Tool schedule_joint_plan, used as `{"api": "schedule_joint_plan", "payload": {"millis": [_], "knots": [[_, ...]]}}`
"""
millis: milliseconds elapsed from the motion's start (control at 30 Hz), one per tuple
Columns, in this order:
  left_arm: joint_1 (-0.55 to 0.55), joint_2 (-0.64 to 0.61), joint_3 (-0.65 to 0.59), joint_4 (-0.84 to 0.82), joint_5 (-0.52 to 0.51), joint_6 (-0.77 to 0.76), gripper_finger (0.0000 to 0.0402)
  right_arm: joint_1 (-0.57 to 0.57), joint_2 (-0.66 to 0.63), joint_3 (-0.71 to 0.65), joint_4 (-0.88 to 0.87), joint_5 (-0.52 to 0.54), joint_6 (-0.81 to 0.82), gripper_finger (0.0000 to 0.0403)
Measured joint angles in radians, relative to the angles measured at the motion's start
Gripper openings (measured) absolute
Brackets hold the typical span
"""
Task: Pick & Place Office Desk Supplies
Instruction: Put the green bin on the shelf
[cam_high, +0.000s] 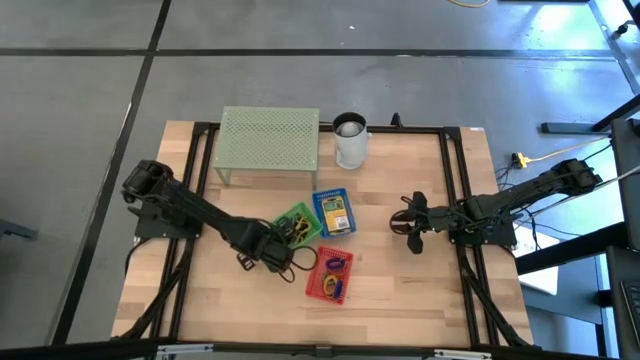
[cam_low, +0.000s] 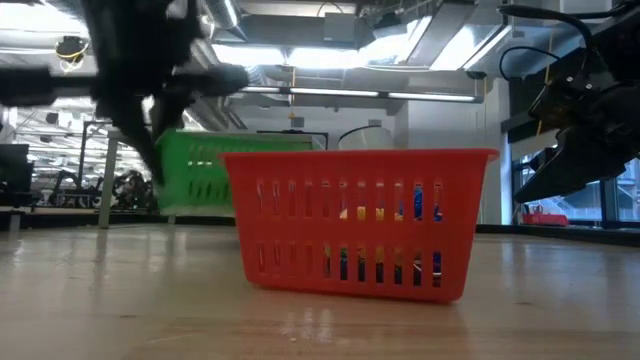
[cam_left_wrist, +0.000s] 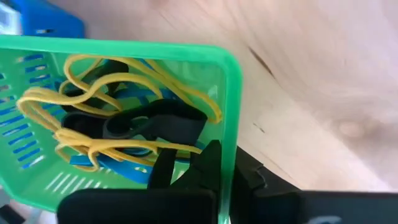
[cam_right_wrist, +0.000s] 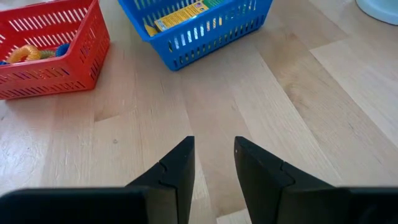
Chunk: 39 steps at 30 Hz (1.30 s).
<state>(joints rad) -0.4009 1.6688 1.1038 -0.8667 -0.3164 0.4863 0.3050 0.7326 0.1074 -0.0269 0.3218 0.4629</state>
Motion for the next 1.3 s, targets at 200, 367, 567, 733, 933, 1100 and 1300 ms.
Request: {"api": "schedule_joint_plan", "payload": {"millis": [200,367,567,733,933,1100,1300], "knots": [[-0.004,0.0,0.136,-0.134,-0.002,-0.093,0.0003,0.0,0.0,0.0,0.0,0.0,0.0,0.0113],[0.0,-0.001,0.248,-0.249,-0.012,-0.164,0.0002,0.0,0.0,0.0,0.0,0.0,0.0,0.0113],[0.018,-0.001,0.361,-0.374,-0.098,-0.212,0.0002,0.0,0.0,0.0,0.0,0.0,0.0,0.0113],[0.063,-0.001,0.429,-0.503,-0.155,-0.22,0.0002,0.0,0.0,0.0,0.0,0.0,0.0,0.0113],[0.181,-0.02,0.447,-0.641,-0.158,-0.241,0.0003,0.0,0.0,0.0,0.0,0.0,-0.001,0.0113],[0.32,-0.103,0.447,-0.67,-0.162,-0.241,0.0002,0.0,0.0,0.0,0.0,0.0,-0.001,0.0113],[0.502,-0.24,0.418,-0.674,-0.163,-0.233,0.0002,0.0,0.0,0.0,0.001,0.001,-0.001,0.0113]]}}
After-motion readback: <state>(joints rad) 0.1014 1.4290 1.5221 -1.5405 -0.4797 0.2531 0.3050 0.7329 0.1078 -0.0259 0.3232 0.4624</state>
